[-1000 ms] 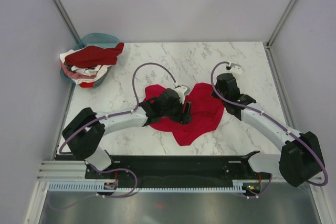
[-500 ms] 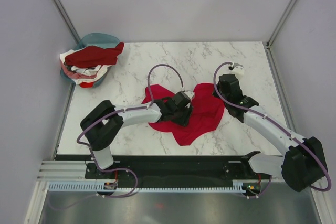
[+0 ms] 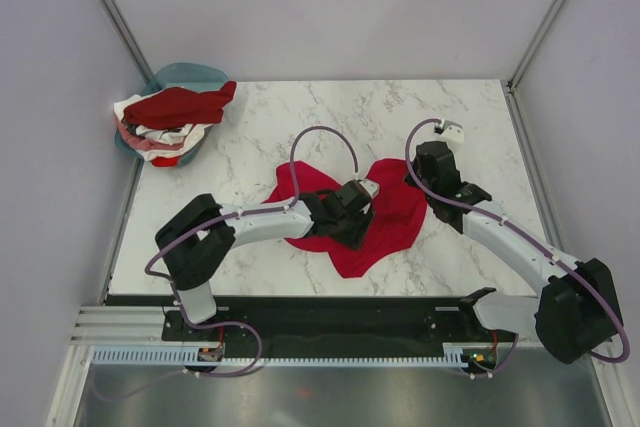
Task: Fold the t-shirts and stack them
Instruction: Flatten the tshirt out
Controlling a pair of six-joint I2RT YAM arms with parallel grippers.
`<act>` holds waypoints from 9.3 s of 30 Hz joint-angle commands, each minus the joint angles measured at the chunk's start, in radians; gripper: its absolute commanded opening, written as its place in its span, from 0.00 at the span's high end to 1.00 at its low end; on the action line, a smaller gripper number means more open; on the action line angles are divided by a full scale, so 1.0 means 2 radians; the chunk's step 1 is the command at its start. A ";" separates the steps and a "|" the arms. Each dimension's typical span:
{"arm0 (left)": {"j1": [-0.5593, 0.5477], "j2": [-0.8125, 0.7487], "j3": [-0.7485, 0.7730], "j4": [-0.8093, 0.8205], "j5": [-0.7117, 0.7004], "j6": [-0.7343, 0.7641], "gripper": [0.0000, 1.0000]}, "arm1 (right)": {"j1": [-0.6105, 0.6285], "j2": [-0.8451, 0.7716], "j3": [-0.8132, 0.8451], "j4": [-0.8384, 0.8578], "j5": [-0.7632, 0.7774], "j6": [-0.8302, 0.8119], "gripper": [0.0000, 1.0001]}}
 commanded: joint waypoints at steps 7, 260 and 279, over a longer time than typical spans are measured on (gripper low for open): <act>-0.005 0.011 0.030 -0.021 -0.017 0.013 0.61 | 0.001 0.001 -0.001 0.014 0.011 0.004 1.00; 0.455 -0.302 -0.299 0.067 -0.027 -0.178 0.27 | -0.173 0.013 -0.094 -0.134 0.030 0.111 0.94; 0.406 -0.181 -0.236 0.075 -0.034 -0.128 0.60 | -0.173 0.039 -0.066 -0.126 0.025 0.077 0.94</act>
